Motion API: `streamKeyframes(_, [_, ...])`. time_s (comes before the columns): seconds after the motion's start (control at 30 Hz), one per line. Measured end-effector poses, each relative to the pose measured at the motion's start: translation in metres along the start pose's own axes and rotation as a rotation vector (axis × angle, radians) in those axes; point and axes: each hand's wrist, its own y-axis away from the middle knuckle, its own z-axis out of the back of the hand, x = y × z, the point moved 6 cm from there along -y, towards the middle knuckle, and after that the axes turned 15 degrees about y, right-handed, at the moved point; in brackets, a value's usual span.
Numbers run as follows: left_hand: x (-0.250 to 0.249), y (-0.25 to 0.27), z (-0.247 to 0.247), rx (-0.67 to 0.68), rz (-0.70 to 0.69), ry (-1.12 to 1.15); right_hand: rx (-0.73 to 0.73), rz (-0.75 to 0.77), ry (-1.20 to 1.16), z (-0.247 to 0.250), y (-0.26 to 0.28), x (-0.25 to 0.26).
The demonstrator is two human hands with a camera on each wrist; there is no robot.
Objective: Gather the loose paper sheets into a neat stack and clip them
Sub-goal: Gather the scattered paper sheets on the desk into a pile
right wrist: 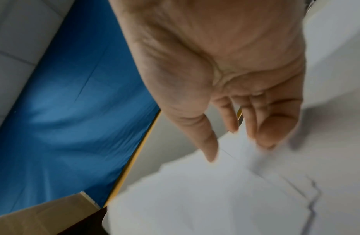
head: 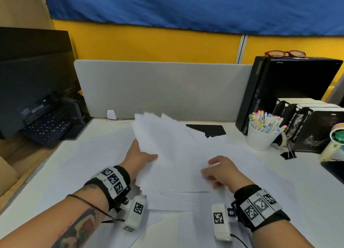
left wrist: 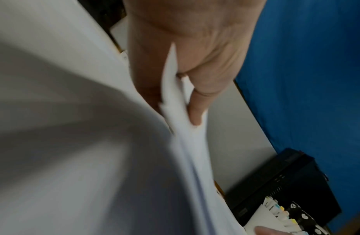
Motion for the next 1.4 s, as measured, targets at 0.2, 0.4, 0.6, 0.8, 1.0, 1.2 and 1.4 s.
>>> streamKeyframes(0.2, [-0.058, 0.019, -0.013, 0.308, -0.169, 0.132, -0.085, 0.289, -0.557, 0.031, -0.001, 0.014])
streamKeyframes(0.4, [-0.099, 0.041, -0.037, 0.402, -0.307, 0.007, -0.101, 0.569, -0.682, 0.054, 0.038, 0.059])
streamKeyframes(0.6, [-0.143, 0.076, -0.063, 0.244, -0.595, 0.112, -0.382, 0.721, -0.567, 0.083, 0.084, 0.089])
streamKeyframes(0.8, [-0.191, 0.111, -0.076, 0.389, -0.821, 0.052, -0.466, 0.937, -0.424, 0.104, 0.126, 0.111])
streamKeyframes(1.0, [-0.192, 0.098, -0.075, 0.436, -0.723, 0.234, -0.376, 0.908, -0.542, 0.106, 0.117, 0.107])
streamKeyframes(1.2, [-0.148, 0.062, -0.066, 0.341, -0.489, 0.219, -0.255, 0.578, -0.518, 0.085, 0.058, 0.073])
streamKeyframes(1.4, [-0.094, 0.031, -0.052, 0.253, -0.31, 0.202, -0.193, 0.414, -0.634, 0.058, 0.024, 0.041])
